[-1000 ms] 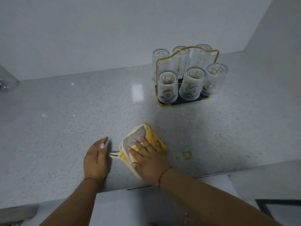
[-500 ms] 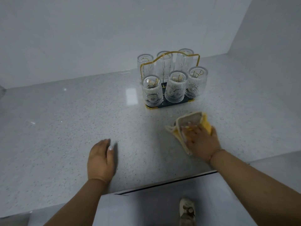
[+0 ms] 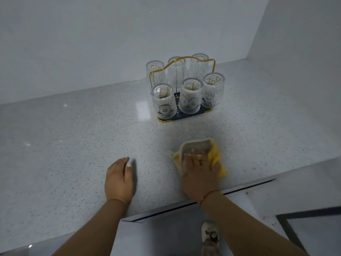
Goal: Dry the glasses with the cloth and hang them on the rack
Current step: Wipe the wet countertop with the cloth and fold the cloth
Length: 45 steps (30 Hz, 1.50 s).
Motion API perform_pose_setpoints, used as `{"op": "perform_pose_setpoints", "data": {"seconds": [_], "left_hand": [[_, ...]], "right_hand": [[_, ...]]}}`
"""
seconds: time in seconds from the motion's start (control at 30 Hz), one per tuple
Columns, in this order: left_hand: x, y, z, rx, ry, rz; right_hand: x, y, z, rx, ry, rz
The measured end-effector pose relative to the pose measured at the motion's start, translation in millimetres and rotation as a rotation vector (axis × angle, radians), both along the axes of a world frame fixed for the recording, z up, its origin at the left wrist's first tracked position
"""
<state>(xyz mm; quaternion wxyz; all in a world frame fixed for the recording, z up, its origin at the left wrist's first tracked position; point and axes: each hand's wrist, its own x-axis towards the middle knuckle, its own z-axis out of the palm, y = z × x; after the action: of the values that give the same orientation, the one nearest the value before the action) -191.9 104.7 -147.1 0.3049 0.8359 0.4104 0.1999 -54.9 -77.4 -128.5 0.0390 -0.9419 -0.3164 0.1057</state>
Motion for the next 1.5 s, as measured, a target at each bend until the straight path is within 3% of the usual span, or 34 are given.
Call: {"op": "perform_pose_setpoints", "data": {"seconds": [0.13, 0.27, 0.37, 0.5, 0.7, 0.87, 0.93, 1.23, 1.5], "left_hand": [[3, 3, -2, 0.035, 0.025, -0.011], [9, -2, -1, 0.080, 0.047, -0.017], [20, -8, 2, 0.088, 0.045, -0.073], [39, -17, 5, 0.116, 0.043, -0.143], [81, -41, 6, 0.134, 0.025, -0.204], [104, -40, 0, 0.171, 0.077, -0.205], [105, -41, -3, 0.179, 0.110, -0.190], [112, -39, -6, 0.194, 0.161, -0.208], [108, -34, -4, 0.103, 0.113, -0.201]], "right_hand": [[-9, 16, 2, 0.130, 0.154, 0.270], [5, -16, 0, 0.265, 0.125, 0.540], [34, -54, 13, 0.333, 0.058, 0.416], [53, -71, 39, 0.187, -0.145, 0.153], [15, -70, 8, -0.104, 0.112, -0.120], [87, -92, 17, -0.074, 0.038, -0.373], [126, -102, 16, -0.055, 0.103, -0.432], [232, -53, 11, -0.094, 0.161, -0.260], [174, -4, 15, -0.061, 0.145, 0.031]]}}
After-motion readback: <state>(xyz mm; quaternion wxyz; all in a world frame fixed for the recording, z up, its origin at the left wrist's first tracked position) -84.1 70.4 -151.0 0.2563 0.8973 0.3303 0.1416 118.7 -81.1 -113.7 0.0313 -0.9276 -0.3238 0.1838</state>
